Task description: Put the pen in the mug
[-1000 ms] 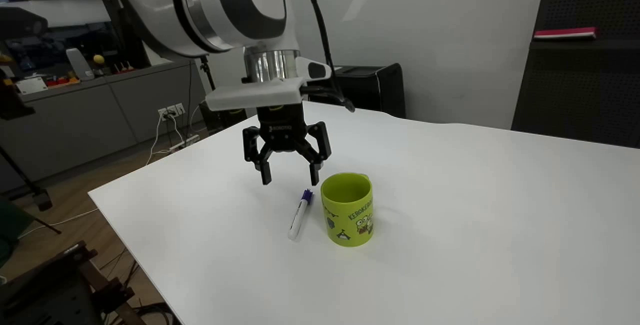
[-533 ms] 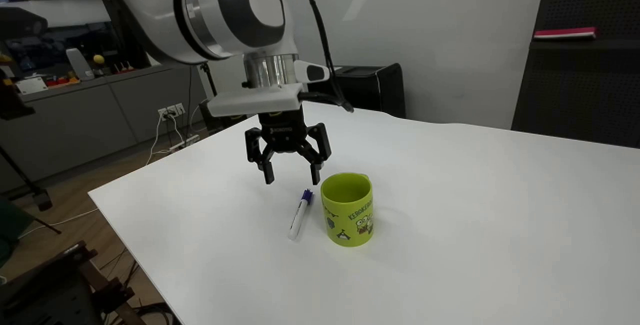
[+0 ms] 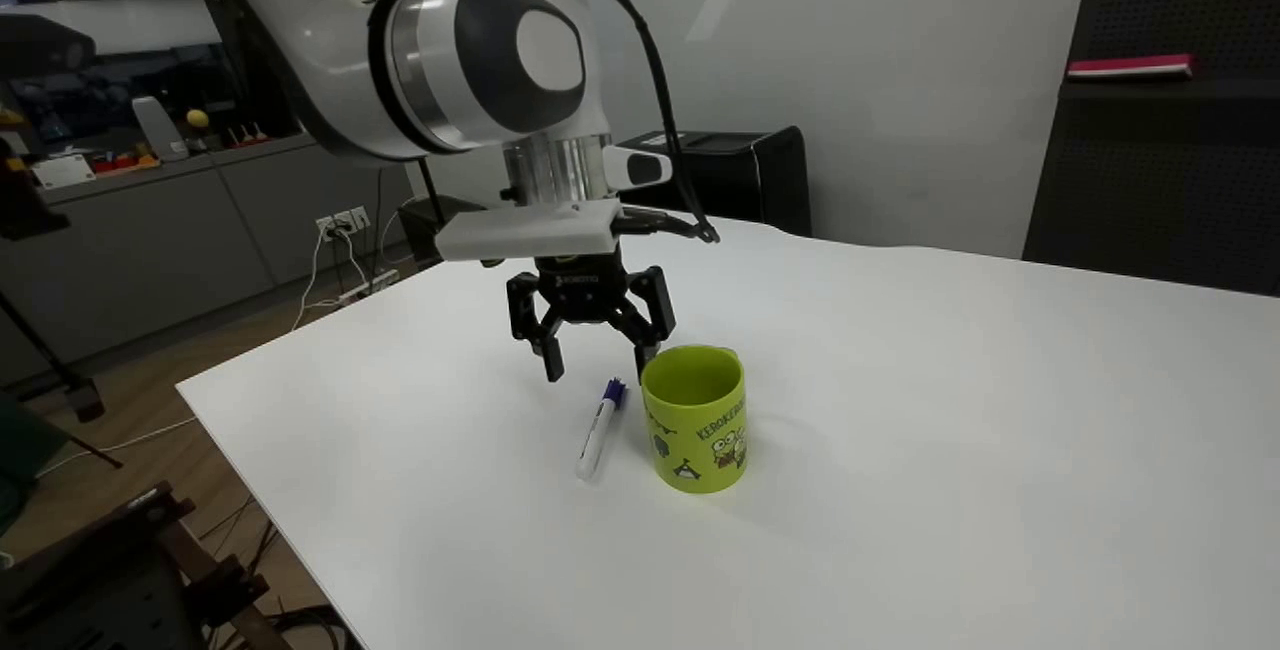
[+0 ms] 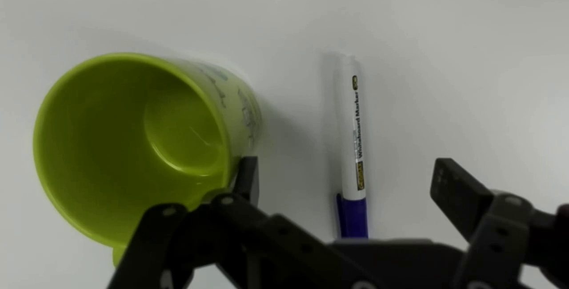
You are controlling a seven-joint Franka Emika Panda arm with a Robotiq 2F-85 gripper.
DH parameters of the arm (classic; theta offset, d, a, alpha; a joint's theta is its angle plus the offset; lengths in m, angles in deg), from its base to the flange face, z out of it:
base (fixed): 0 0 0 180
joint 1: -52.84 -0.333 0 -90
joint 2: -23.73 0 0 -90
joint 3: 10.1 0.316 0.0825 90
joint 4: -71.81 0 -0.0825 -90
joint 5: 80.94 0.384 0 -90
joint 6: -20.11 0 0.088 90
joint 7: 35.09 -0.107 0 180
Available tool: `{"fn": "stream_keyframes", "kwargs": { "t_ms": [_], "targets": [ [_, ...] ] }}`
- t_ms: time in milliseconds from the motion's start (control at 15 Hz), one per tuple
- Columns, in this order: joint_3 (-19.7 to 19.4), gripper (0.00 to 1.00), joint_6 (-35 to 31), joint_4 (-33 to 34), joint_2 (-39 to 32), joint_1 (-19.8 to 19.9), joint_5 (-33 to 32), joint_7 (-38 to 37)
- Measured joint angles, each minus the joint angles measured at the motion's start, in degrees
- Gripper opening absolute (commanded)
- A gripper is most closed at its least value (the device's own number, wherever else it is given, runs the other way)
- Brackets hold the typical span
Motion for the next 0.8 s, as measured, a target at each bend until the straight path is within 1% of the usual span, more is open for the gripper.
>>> {"fn": "stream_keyframes", "kwargs": {
  "t_ms": [800],
  "targets": [
    [-0.49,1.00,-0.46,0.51,-2.95,-2.27,0.03,-4.10]
  ]
}}
